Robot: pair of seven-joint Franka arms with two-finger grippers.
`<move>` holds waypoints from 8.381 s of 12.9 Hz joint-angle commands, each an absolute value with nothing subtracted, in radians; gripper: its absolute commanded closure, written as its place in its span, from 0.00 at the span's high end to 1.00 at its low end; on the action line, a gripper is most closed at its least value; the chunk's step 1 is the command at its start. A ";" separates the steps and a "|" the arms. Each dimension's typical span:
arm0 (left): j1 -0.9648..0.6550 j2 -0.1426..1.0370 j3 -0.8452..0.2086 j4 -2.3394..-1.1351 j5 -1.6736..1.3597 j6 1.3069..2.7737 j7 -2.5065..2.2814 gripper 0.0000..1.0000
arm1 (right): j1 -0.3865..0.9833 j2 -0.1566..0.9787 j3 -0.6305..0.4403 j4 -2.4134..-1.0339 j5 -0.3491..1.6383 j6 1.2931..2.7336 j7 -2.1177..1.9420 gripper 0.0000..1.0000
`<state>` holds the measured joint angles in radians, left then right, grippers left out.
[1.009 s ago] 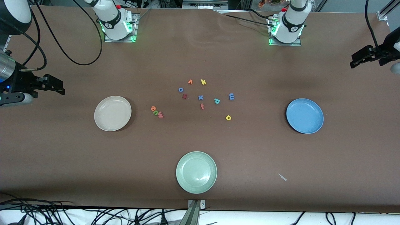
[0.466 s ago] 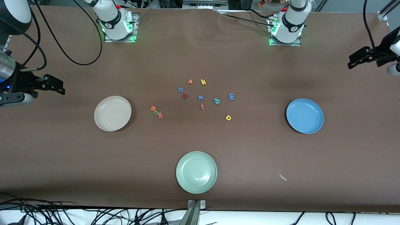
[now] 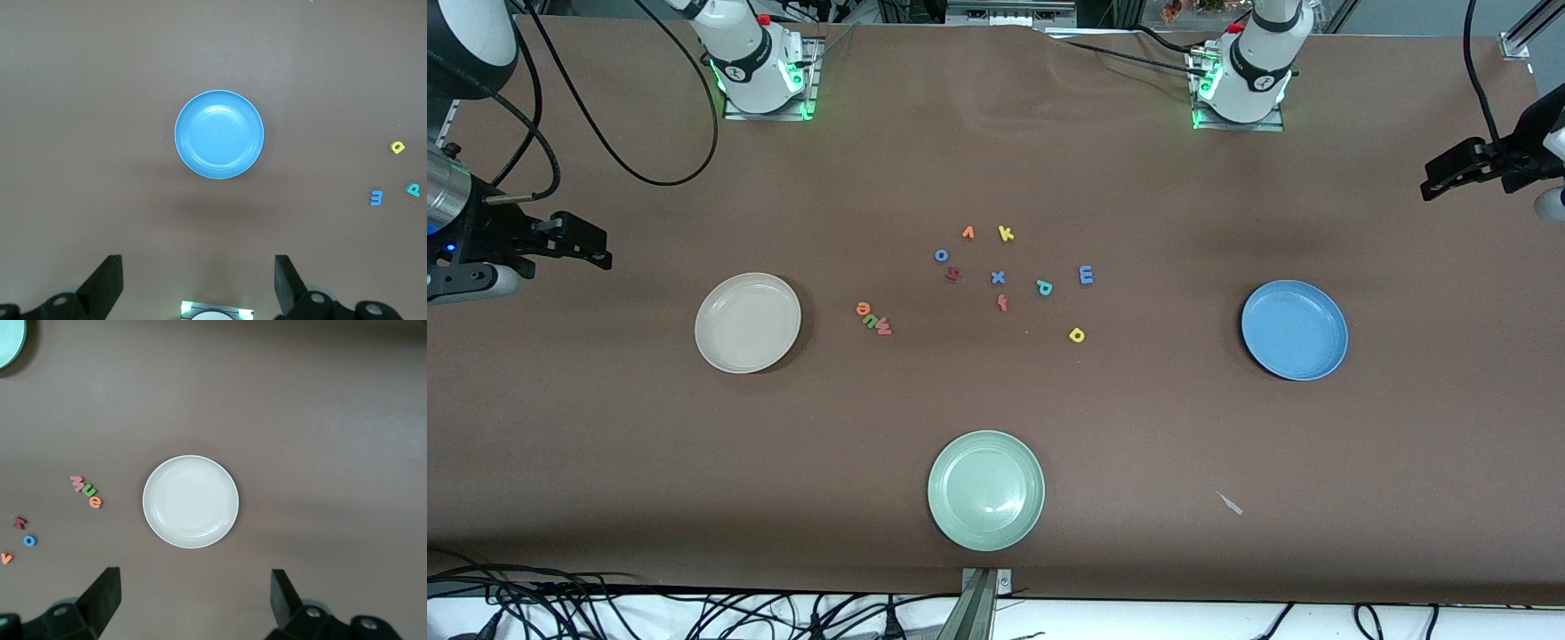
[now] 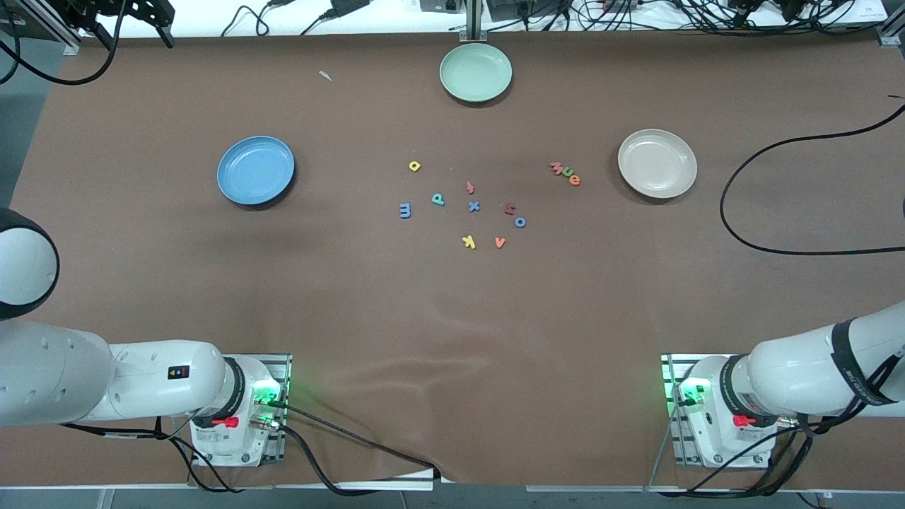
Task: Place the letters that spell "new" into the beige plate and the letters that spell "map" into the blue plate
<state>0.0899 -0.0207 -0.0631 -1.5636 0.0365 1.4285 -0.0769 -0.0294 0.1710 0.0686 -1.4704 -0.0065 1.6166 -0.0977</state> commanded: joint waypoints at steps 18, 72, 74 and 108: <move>0.124 0.006 -0.060 -1.540 -0.064 1.508 0.031 1.00 | -0.032 0.169 0.077 -1.465 0.011 1.608 -0.087 0.99; -0.135 0.538 -0.502 -2.089 0.328 2.499 -0.940 0.97 | 0.081 0.288 0.080 -1.474 0.006 1.603 -0.114 0.99; -0.141 0.549 -0.500 -2.094 0.328 2.499 -0.940 0.91 | 0.094 0.325 0.078 -1.474 0.003 1.603 -0.115 0.99; 0.408 0.640 -0.474 -1.704 0.466 1.890 0.009 1.00 | 0.130 0.454 0.347 -2.210 -0.250 2.710 0.258 0.99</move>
